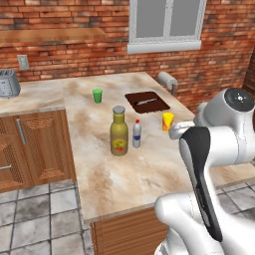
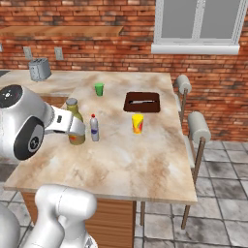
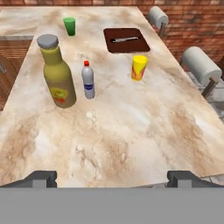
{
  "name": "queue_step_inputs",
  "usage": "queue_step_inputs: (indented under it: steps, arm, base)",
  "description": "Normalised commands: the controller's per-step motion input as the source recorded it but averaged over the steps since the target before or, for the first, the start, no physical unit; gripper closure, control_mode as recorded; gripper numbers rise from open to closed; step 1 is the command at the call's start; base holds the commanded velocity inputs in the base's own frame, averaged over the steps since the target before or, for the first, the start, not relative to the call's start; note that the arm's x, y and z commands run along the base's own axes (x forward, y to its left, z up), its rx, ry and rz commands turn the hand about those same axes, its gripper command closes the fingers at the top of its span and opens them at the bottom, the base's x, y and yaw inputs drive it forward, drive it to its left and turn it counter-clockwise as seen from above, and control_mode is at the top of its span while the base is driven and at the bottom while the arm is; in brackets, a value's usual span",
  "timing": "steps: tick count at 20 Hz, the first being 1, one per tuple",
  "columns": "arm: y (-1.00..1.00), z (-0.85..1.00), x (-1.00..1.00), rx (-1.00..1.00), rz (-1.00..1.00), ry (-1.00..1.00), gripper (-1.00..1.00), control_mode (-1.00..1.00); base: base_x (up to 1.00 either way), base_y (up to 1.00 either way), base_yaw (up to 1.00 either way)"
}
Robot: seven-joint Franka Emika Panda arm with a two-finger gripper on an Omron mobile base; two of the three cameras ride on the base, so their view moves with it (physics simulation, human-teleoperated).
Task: Place the drinks on the dining counter in a tight cluster.
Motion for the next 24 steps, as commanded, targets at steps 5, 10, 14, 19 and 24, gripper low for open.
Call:
queue_step_inputs:
  steps: [5, 10, 14, 19, 24]
  arm:
    - [-0.40, 0.00, -0.45, 0.06, -0.11, 0.00, -1.00, -1.00]
    - [-0.15, 0.00, -0.14, 0.02, -0.05, 0.01, -1.00, 1.00]
    - [0.00, 0.00, 0.00, 0.00, 0.00, 0.00, -1.00, 1.00]
    - [0.00, 0.00, 0.00, 0.00, 0.00, 0.00, -1.00, 1.00]
    - [0.00, 0.00, 0.00, 0.00, 0.00, 0.00, -1.00, 1.00]
  base:
    - [0.00, 0.00, 0.00]
    - [-0.60, -0.61, -0.27]
    - [-0.70, -0.49, -0.41]
    - [-0.64, -0.47, -0.50]
    - [-0.19, -0.19, -0.78]
